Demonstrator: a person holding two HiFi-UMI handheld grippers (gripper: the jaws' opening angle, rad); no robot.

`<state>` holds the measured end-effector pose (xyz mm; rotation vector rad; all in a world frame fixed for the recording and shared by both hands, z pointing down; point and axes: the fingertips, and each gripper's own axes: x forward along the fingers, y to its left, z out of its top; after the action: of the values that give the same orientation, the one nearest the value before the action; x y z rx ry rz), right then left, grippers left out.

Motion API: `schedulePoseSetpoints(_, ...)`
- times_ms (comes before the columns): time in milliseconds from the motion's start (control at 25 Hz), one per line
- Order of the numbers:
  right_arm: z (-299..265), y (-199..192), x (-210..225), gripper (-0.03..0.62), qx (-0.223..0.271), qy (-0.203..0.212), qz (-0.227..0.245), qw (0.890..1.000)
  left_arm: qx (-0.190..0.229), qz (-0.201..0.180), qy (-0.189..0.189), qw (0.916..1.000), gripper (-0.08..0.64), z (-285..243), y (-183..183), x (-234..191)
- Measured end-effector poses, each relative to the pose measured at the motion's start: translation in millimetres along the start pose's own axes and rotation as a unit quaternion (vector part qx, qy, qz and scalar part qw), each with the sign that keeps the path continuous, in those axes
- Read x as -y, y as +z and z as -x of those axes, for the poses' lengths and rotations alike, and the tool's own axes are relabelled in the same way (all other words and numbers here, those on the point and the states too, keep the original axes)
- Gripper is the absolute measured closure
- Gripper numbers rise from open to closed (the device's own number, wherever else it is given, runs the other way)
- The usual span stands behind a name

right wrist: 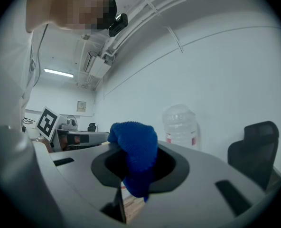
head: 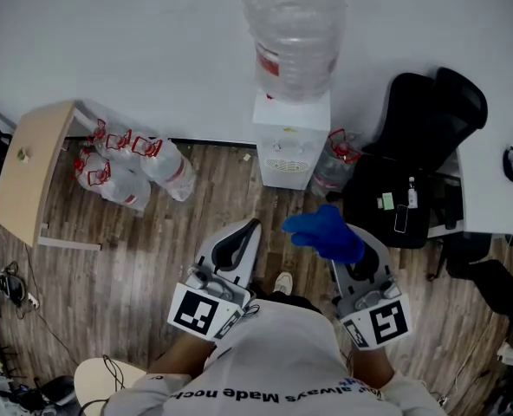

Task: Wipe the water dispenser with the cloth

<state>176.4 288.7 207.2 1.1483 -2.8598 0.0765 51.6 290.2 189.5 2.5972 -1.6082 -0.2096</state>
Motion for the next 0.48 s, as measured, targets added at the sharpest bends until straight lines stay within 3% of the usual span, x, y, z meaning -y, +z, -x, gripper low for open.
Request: schedulePoseSetpoints(480, -67.7, -2.4, 19.9, 0.500, -0.006, 0.014, -0.005, 1.000, -0.007, 0.005, 0.012, 0.9999, 0.540, -37.5, -5.0, -55.4)
